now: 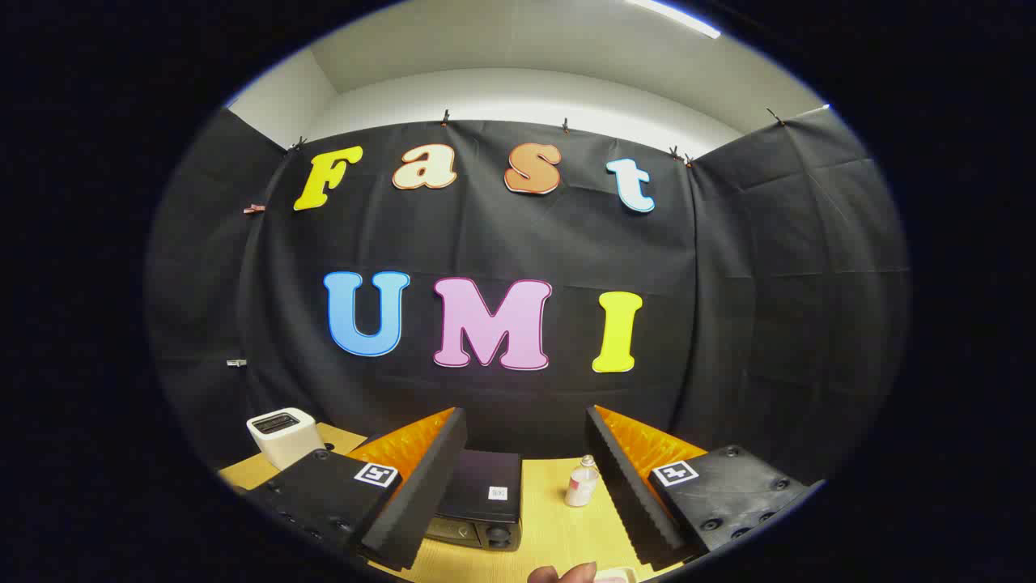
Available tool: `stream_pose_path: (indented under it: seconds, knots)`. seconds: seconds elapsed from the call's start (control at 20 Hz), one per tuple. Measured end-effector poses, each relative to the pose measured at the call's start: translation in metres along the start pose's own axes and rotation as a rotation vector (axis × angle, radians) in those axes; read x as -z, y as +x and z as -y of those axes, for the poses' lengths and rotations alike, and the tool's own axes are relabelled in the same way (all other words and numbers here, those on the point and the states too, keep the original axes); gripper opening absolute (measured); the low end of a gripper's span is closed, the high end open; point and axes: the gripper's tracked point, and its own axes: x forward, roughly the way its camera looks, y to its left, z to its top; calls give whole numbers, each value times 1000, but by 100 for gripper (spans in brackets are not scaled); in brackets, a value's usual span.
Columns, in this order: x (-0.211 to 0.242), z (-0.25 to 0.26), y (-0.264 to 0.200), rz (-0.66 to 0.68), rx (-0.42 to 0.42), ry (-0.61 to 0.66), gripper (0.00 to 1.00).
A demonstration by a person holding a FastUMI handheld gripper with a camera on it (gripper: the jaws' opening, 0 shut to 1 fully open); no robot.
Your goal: Open the toaster oven, put the food inside, and close the toaster oven door.
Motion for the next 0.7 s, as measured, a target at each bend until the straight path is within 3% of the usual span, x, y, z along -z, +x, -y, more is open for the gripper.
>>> stream_pose_path:
  seconds: [0.7]
  knots:
    - [9,-5,-13,-26,37,8,97]
